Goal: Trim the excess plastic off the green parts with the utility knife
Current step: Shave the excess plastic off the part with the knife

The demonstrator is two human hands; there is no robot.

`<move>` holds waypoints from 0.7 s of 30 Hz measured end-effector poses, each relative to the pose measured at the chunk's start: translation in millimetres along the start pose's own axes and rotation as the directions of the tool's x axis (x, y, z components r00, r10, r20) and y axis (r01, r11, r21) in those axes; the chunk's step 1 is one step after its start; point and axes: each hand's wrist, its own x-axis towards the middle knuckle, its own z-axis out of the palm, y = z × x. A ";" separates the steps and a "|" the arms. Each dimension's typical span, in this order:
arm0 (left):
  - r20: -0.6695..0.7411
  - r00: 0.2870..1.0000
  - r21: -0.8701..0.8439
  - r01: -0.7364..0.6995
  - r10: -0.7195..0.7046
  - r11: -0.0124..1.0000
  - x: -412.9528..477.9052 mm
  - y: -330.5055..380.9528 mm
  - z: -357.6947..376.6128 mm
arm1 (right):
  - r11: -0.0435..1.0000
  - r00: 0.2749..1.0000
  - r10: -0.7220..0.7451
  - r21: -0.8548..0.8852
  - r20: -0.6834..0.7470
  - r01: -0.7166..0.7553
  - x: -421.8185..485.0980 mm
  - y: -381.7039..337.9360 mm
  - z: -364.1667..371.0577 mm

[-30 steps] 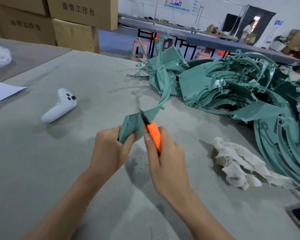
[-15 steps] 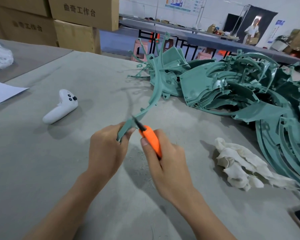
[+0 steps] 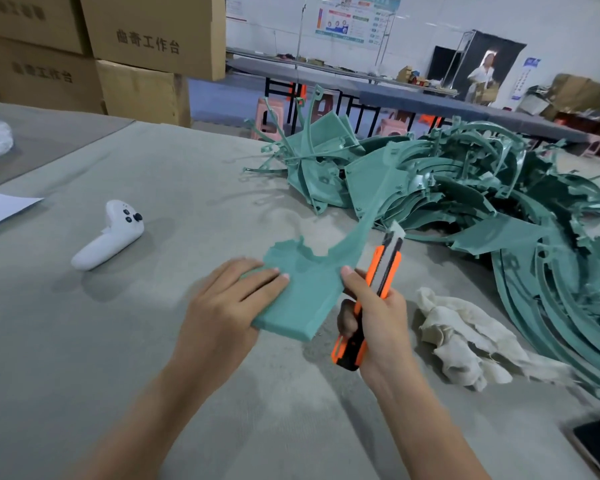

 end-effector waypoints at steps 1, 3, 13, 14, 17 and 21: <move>0.006 1.000 -0.013 -0.009 0.009 1.000 0.1 -0.7 1.9 | 0.998 0.999 -0.005 0.059 -0.042 0.008 2.0 -1.2 -1.1; 0.022 0.996 -0.023 0.084 -0.083 0.996 -0.7 1.4 5.9 | 0.984 0.990 0.010 0.177 -0.144 0.016 6.6 -5.3 -4.6; 0.601 0.686 -0.787 0.598 -0.411 -0.154 7.5 21.3 4.4 | 0.911 1.000 -0.016 0.412 -0.013 0.020 -2.7 5.4 14.4; 0.597 0.689 -0.796 0.571 -0.411 -0.200 7.6 23.6 3.2 | 0.948 0.999 -0.048 0.315 0.025 0.038 -6.0 9.2 18.0; 0.569 0.657 -0.817 0.521 -0.495 -0.249 8.3 24.9 0.2 | 0.992 0.986 -0.111 0.071 0.127 0.103 -10.2 13.3 22.7; 0.457 0.567 -0.856 0.490 -0.685 -0.165 11.2 20.5 1.3 | 0.970 0.979 -0.184 -0.143 0.091 0.196 -8.9 8.4 18.8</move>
